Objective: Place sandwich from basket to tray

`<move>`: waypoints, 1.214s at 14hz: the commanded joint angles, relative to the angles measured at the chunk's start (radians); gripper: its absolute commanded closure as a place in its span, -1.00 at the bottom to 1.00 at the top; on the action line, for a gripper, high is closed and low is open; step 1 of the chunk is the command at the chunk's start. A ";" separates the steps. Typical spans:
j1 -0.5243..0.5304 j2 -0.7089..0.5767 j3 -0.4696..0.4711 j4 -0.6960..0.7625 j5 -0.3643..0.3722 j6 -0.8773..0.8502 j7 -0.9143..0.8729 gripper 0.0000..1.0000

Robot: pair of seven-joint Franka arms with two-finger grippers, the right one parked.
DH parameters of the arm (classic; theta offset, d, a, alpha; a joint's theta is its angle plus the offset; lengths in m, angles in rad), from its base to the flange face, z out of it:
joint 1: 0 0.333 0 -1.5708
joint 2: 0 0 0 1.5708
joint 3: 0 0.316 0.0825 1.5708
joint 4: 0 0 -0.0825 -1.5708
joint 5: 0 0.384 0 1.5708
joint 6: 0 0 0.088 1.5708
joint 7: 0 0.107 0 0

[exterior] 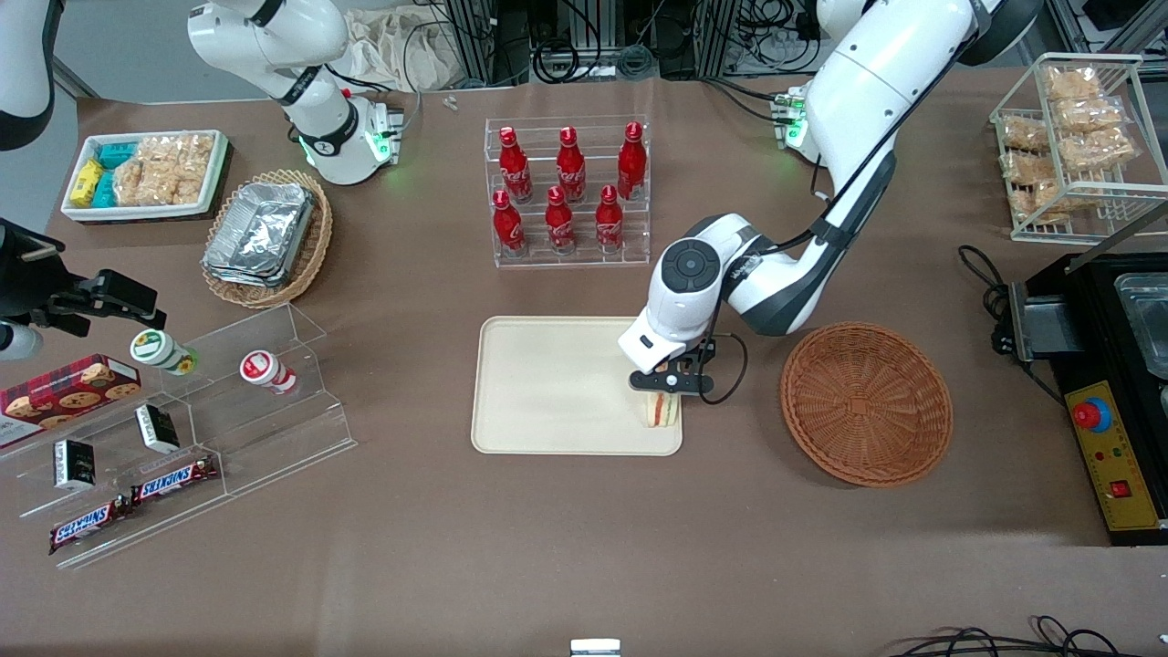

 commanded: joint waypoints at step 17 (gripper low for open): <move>0.365 -0.410 0.007 0.307 -0.322 -0.849 0.481 -1.00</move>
